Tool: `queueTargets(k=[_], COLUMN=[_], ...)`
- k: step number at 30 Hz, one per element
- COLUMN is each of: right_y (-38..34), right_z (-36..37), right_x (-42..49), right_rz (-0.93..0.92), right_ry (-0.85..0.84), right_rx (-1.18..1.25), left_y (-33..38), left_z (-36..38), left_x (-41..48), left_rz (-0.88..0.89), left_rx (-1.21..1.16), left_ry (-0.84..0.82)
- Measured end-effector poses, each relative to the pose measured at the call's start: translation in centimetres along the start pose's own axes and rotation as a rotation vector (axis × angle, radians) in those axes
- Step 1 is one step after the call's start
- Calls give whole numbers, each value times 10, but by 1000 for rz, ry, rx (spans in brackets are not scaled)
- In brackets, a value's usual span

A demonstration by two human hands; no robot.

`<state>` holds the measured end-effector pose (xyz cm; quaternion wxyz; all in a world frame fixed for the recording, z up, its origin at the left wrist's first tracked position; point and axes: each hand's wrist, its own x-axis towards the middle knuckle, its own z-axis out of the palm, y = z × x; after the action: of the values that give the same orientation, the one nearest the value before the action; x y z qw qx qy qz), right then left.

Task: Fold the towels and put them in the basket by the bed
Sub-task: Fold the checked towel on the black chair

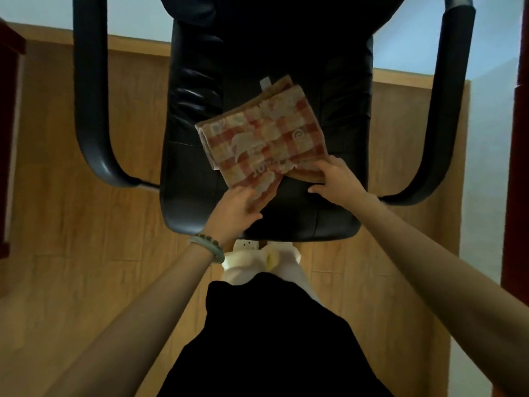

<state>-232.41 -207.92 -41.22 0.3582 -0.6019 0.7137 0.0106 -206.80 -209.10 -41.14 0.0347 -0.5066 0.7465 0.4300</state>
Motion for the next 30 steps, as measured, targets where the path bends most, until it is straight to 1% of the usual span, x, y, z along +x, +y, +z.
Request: queueTargets(k=[3,6,10,13,15,17,20,25,27,30], right_y=[8,14,17,13,6,-4,-26,-69,-83,-101], right_z=[6,7,4,-5,-18,-37,-73,-144,-174,-215], right_x=[7,13,19,19,14,4,-18,-56,-72,-97], right_rz=[-12,-38,-99,-101,-80,-91,-98,-205,-245,-279], right_ry=[-16,-25,11,48,60,79,98,196,197,178], right_rx=[-115,-165,-186,-170,-85,23,129,98,76,-21], left_y=[-6,-11,-13,-9,-6,-1,16,55,73,96], left_z=[14,21,20,9,-8,-32,-74,-146,-173,-210], left_x=[11,16,19,14,9,1,-16,-50,-66,-88], left_rz=[45,91,155,151,105,62,84,202,230,270], left_rx=[156,313,372,392,373,334,269,214,214,260], left_ry=[-13,-5,52,92,144,237,333,341,351,366])
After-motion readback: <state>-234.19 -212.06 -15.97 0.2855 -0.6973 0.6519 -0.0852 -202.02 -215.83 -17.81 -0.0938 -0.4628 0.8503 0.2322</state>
